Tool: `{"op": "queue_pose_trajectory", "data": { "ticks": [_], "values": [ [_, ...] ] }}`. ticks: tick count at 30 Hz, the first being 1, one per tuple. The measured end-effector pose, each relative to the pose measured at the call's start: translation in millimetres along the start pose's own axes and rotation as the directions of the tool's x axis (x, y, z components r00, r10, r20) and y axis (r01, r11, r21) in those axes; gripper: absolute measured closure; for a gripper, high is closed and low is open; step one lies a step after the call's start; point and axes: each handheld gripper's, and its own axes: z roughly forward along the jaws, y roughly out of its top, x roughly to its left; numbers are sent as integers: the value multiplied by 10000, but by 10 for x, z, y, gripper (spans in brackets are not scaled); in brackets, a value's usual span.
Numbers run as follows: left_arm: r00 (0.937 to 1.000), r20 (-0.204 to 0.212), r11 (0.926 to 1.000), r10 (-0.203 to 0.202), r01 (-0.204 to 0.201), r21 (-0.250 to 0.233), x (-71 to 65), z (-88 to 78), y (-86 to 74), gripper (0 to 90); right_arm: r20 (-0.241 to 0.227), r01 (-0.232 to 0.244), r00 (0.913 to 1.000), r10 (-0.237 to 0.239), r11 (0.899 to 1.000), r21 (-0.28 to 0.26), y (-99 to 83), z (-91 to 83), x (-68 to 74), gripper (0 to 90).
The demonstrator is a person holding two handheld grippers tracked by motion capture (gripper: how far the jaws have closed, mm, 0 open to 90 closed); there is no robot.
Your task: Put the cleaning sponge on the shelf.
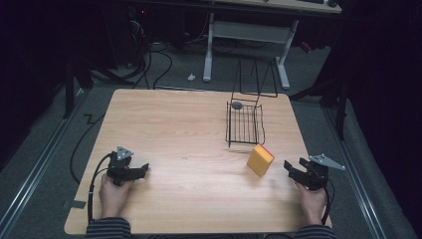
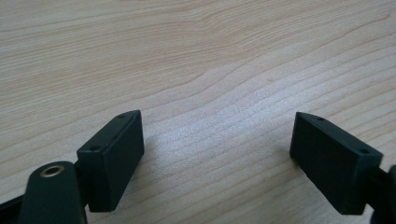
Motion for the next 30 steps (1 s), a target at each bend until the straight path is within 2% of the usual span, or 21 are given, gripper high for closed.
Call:
{"op": "queue_pose_trajectory", "data": {
  "ticks": [9,26,30],
  "values": [
    [10000,-1,10000,2,-2,-3,0,0,0,182,-271,195,9994,-204,9992,-349,-56,-168,66,323],
    [10000,-1,10000,0,0,-1,0,0,0,183,-798,333,9962,-355,9990,-298,-231,-264,208,318],
    [10000,1,10000,3,-3,1,1,0,0,183,-919,522,9943,-548,9982,-296,-251,-255,265,316]
  ]
}}
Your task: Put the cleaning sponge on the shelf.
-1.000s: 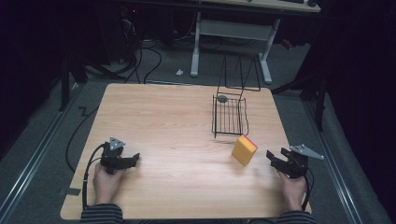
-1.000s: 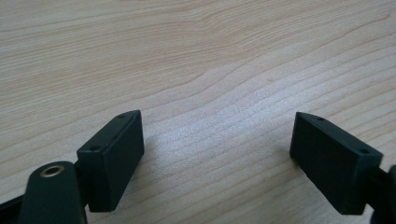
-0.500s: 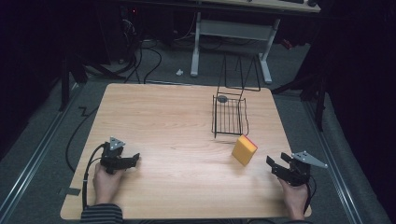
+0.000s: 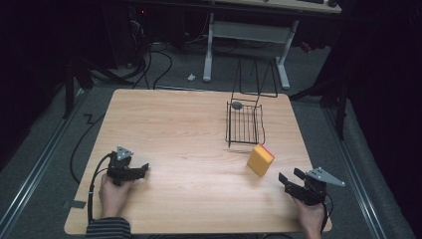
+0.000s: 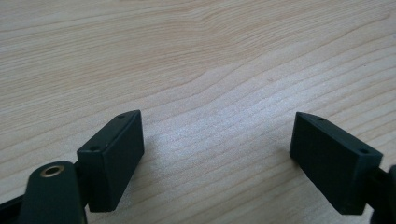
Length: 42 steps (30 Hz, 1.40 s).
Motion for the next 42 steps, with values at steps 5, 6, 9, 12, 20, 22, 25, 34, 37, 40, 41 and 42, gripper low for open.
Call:
{"op": "queue_pose_trajectory", "data": {
  "ticks": [5,6,9,12,20,22,25,34,37,40,41,42],
  "values": [
    [10000,-1,10000,-1,1,-2,0,0,0,183,-301,117,9995,-114,9999,106,-8,46,88,315],
    [10000,-2,10000,-3,3,-2,-1,0,0,183,-301,117,9995,-114,9999,106,-8,46,88,315],
    [10000,-4,10000,2,-2,-1,-1,0,0,183,-542,116,9985,-110,9999,120,-4,77,123,314],
    [10000,-1,10000,-1,1,-3,-1,0,0,183,-801,169,9967,-159,9998,123,13,123,173,310],
    [10000,-3,10000,2,-2,0,-1,0,0,183,-1030,463,9937,-436,9986,240,70,252,268,298],
    [10000,-1,10000,2,-2,-1,-1,0,0,182,-1059,435,9936,-404,9987,268,86,273,276,294],
    [10000,-4,10000,6,-6,2,0,0,0,182,-992,437,9942,-406,9986,293,123,295,301,291],
    [10000,-2,10000,7,-7,3,0,0,0,182,-925,641,9939,-597,9969,450,182,409,337,286],
    [10000,-2,10000,6,-6,2,0,0,0,182,-943,741,9931,-693,9961,483,204,457,349,287],
    [10000,-2,10000,1,-1,-2,-1,0,0,182,-948,793,9927,-741,9955,528,224,513,366,287],
    [10000,-3,10000,4,-4,-2,-1,0,0,182,-943,897,9919,-845,9946,519,231,531,366,289],
    [10000,-6,10000,8,-8,0,-1,0,0,182,-919,900,9922,-848,9945,539,236,548,375,289]
  ]
}}
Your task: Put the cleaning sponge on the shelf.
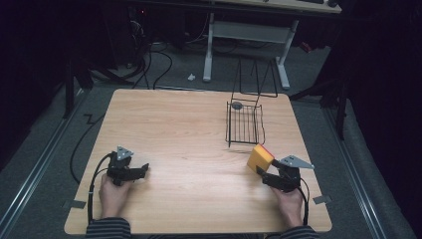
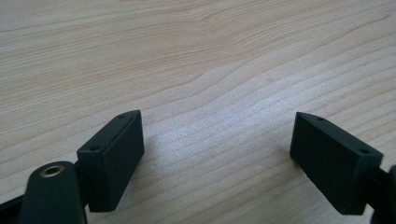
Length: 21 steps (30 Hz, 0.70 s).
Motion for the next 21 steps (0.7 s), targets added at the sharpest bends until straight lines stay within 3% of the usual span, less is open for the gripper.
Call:
{"op": "queue_pose_trajectory", "data": {
  "ticks": [21],
  "values": [
    [10000,-1,10000,4,-4,4,0,0,0,181,-202,-25,9998,35,9988,492,-12,271,-28,376]
  ]
}}
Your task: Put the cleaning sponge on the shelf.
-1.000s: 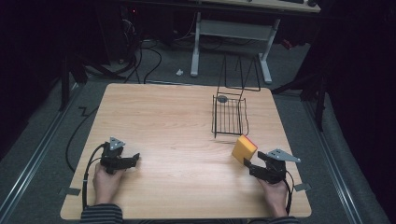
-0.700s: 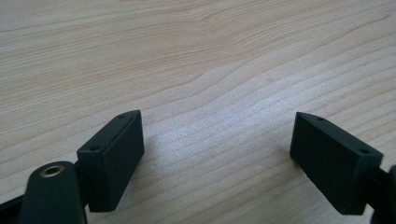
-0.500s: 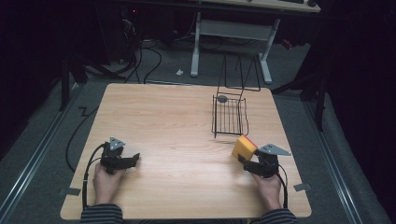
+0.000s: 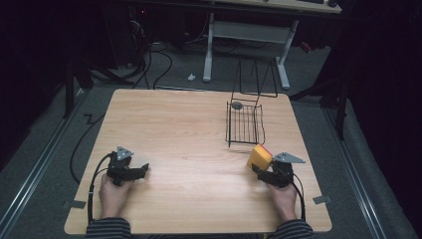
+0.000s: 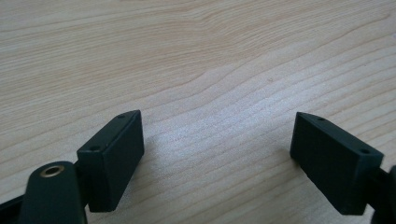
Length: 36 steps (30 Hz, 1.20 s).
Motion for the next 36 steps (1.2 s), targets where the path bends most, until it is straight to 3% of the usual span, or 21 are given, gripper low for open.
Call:
{"op": "queue_pose_trajectory", "data": {
  "ticks": [16,20,23,36],
  "values": [
    [10000,-9,10000,7,-7,-2,-1,1,0,180,153,594,9981,-595,9982,121,-21,26,60,576],
    [10000,-10,10000,2,-2,-4,-2,1,0,181,204,677,9975,-675,9977,-81,-37,15,68,609],
    [10000,-14,10000,2,-2,0,-3,0,0,181,379,1164,9927,-1146,9921,-476,-30,-38,109,615],
    [10000,-11,10000,2,-2,7,-3,-1,0,180,97,906,9959,-901,9920,-882,27,-200,106,616]
  ]
}}
